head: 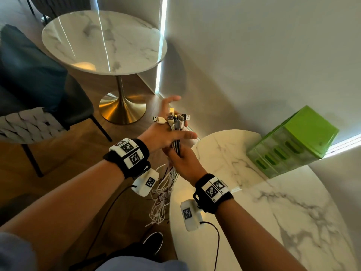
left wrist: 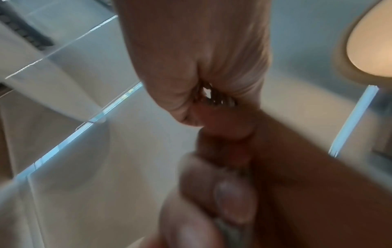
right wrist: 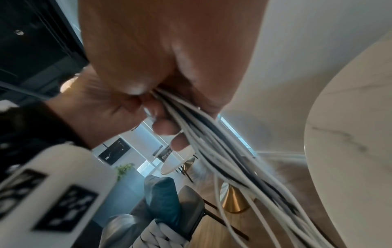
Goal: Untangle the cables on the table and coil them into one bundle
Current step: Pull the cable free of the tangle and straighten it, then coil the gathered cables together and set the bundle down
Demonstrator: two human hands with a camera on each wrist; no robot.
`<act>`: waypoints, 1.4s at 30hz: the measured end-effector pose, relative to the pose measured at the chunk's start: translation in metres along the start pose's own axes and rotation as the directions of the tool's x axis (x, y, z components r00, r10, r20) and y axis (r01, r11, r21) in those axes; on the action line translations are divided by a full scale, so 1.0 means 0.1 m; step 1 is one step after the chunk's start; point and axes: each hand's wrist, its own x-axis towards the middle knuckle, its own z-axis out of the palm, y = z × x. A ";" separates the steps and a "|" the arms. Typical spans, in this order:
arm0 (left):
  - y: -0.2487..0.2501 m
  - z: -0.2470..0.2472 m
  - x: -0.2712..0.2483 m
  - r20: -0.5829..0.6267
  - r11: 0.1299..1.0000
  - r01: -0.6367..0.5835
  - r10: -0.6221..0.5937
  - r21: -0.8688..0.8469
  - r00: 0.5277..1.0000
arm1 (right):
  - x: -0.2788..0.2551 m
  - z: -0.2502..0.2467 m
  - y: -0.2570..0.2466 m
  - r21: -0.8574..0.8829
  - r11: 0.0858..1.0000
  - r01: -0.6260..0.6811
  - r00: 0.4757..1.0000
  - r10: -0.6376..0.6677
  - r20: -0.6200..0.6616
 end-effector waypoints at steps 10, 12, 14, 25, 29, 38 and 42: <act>0.01 0.14 0.10 0.263 0.972 -0.098 0.039 0.215 0.964 | -0.06 -0.09 -0.08 0.129 0.968 -0.216 0.975 0.205 0.089; 0.02 0.14 0.08 0.300 0.969 -0.140 0.074 0.206 0.951 | -0.05 -0.13 -0.06 0.222 0.938 -0.267 0.964 0.262 0.051; 0.01 0.10 0.06 0.276 0.993 -0.098 0.074 0.073 0.958 | -0.06 -0.19 -0.04 0.285 0.920 -0.270 0.958 0.286 -0.016; -0.65 0.41 -0.50 0.576 0.903 0.237 -0.414 0.359 0.704 | -0.21 -0.40 -0.33 0.651 0.752 -0.107 0.978 0.197 -0.067; -0.78 0.14 -0.17 0.262 0.888 -0.141 0.024 0.437 0.965 | -0.29 -0.37 -0.48 0.721 0.692 -0.038 0.989 0.131 -0.074; -1.02 -0.12 0.04 0.029 0.872 0.177 -0.214 0.456 0.977 | -0.34 -0.49 -0.66 0.750 0.658 0.071 0.997 -0.035 -0.064; -1.24 0.13 -0.38 0.456 0.767 0.296 -0.594 0.569 0.663 | -0.20 -0.80 -0.59 0.772 0.636 0.015 0.977 0.155 -0.147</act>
